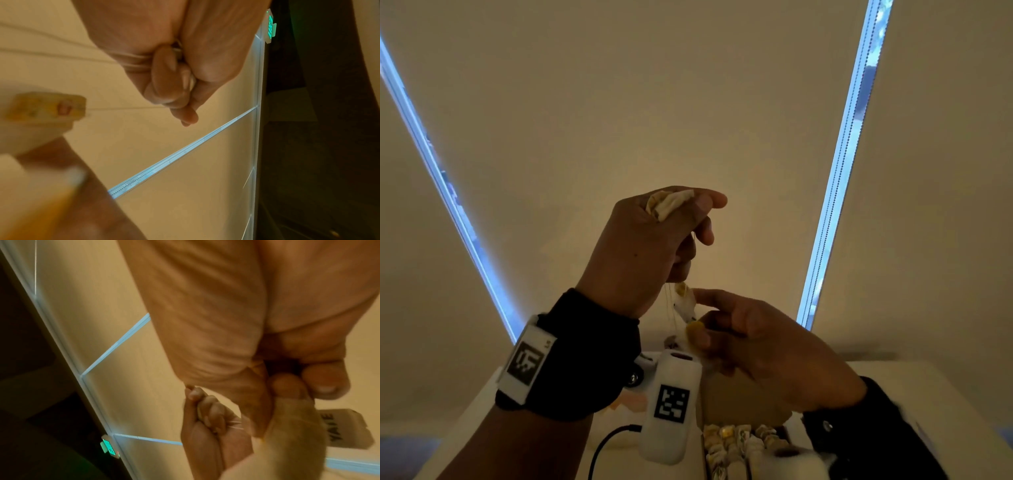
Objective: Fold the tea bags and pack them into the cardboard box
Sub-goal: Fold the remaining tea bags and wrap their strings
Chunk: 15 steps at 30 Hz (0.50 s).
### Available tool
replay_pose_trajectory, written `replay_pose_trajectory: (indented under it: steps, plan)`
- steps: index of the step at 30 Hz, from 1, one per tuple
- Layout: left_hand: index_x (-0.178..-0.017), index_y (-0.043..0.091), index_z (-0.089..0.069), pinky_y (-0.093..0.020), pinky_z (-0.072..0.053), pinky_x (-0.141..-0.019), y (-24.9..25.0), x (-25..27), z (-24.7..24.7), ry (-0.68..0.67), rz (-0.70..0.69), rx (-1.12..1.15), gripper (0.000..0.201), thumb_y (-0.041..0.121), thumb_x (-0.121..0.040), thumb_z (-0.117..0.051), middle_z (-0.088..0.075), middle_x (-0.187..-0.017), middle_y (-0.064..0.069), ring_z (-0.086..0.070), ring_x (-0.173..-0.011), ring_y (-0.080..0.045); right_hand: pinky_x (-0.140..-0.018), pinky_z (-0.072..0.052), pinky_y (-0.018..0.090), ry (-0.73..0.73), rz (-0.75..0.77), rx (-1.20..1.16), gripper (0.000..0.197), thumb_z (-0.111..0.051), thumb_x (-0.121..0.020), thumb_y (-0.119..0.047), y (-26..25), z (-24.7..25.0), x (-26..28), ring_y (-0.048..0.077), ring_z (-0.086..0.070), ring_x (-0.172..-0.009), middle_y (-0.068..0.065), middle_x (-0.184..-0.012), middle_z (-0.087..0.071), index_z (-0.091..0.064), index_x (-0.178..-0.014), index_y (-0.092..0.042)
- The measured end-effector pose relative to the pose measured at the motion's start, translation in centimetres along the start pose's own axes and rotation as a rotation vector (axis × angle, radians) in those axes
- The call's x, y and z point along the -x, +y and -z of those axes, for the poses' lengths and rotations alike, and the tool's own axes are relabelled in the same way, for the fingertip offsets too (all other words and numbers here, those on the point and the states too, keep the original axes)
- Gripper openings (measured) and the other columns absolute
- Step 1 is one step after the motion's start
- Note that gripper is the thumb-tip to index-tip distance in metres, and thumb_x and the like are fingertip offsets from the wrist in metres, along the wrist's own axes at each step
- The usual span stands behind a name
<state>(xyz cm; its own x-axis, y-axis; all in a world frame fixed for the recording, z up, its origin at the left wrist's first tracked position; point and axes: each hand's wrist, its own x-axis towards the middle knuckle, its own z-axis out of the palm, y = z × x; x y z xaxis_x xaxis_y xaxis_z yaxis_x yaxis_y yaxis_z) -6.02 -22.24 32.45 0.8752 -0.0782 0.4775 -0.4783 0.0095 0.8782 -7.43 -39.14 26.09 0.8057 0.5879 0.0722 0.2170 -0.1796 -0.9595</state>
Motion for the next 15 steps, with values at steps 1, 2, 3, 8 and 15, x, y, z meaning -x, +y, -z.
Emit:
replay_pose_trajectory:
  steps: [1,2,3,8,15]
  plan:
    - [-0.111,0.010,-0.074,-0.021,-0.028,-0.040,0.1,0.0,-0.1,0.001,-0.002,0.006,0.022,0.019,-0.103,-0.056,-0.061,-0.075,-0.008,-0.032,-0.044,-0.012,-0.066,-0.049,0.021,0.046,0.026,0.032,0.034,-0.064,-0.096,-0.030,0.0,-0.3,-0.2,0.005,-0.059,-0.065,-0.009,-0.089,-0.074,-0.055,-0.128,-0.039]
    - [-0.110,0.010,-0.074,-0.021,-0.028,-0.040,0.2,0.0,-0.1,0.003,-0.003,0.013,0.022,0.019,-0.103,-0.056,-0.061,-0.075,-0.008,-0.032,-0.044,-0.012,-0.065,-0.049,0.019,0.091,0.051,0.023,0.030,-0.063,-0.097,-0.028,0.1,-0.6,-0.4,0.005,-0.060,-0.064,-0.008,-0.088,-0.074,-0.059,-0.126,-0.035]
    - [-0.110,0.010,-0.075,-0.021,-0.028,-0.040,0.2,0.0,-0.1,0.006,-0.002,0.019,0.022,0.019,-0.103,-0.056,-0.061,-0.075,-0.009,-0.031,-0.044,-0.012,-0.063,-0.048,0.015,0.141,0.068,-0.011,0.027,-0.062,-0.098,-0.024,0.3,-0.8,-0.7,0.003,-0.063,-0.063,-0.008,-0.085,-0.074,-0.062,-0.124,-0.031]
    - [-0.110,0.009,-0.075,-0.021,-0.026,-0.041,0.2,0.1,0.0,0.015,0.016,0.042,0.022,0.017,-0.103,-0.056,-0.064,-0.077,-0.008,-0.029,-0.045,-0.013,-0.058,-0.044,0.005,0.299,0.135,-0.020,0.013,-0.057,-0.100,-0.016,1.1,-0.8,-1.2,-0.007,-0.062,-0.056,-0.020,-0.064,-0.070,-0.070,-0.101,-0.020]
    - [-0.106,0.010,-0.075,-0.019,-0.024,-0.041,0.0,-0.4,3.2,0.176,0.011,0.043,0.019,0.019,-0.101,-0.059,-0.072,-0.082,-0.007,-0.028,-0.044,-0.010,-0.067,-0.042,0.033,0.304,0.108,-0.130,0.027,-0.062,-0.091,-0.041,2.6,1.5,0.1,0.015,-0.048,-0.064,0.004,-0.077,-0.069,-0.076,-0.096,-0.019]
